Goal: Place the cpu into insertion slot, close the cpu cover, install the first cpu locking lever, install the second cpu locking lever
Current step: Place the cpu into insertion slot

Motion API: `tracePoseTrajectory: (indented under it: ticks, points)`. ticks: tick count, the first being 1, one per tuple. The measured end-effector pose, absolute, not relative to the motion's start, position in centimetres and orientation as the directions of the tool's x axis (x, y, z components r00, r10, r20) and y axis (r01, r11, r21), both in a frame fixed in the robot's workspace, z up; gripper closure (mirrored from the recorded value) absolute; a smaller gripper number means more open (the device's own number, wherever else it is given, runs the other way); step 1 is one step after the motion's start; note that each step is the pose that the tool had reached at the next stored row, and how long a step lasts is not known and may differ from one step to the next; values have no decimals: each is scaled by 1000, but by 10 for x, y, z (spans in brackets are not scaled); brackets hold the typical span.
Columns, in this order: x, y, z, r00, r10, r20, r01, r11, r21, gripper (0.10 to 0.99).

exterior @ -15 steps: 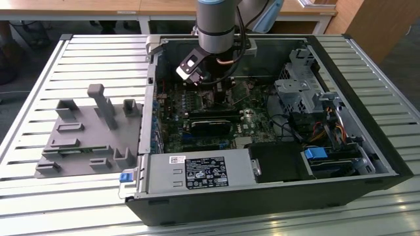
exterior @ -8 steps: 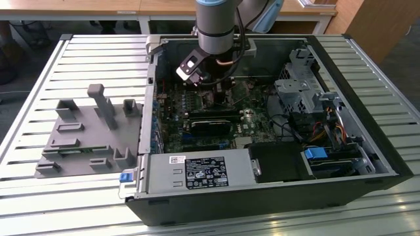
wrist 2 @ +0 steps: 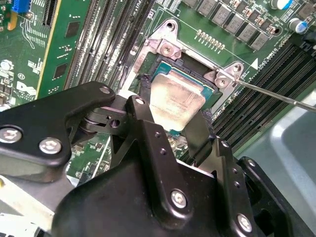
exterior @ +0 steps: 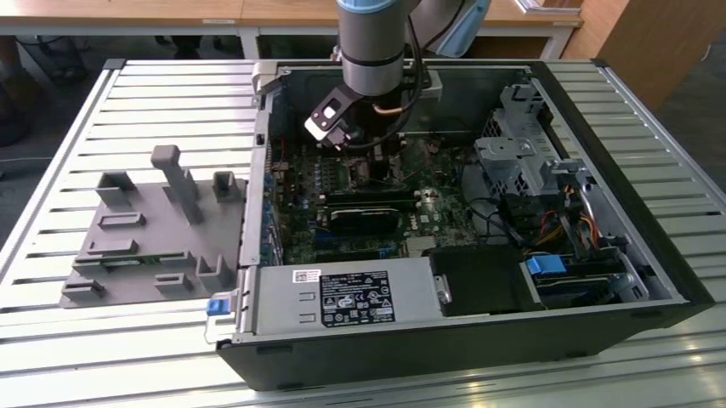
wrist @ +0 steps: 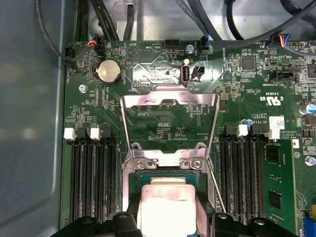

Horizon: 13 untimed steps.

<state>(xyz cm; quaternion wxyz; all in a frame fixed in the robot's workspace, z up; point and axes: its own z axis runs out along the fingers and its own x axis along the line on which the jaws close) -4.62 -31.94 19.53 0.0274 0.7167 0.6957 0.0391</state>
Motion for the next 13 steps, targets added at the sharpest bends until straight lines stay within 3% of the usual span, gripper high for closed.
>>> tracePoseTrajectory:
  ticks: [13]
  points:
    - [-46, -319, 194, 29, 999, 18, 995, -31, 94, 549]
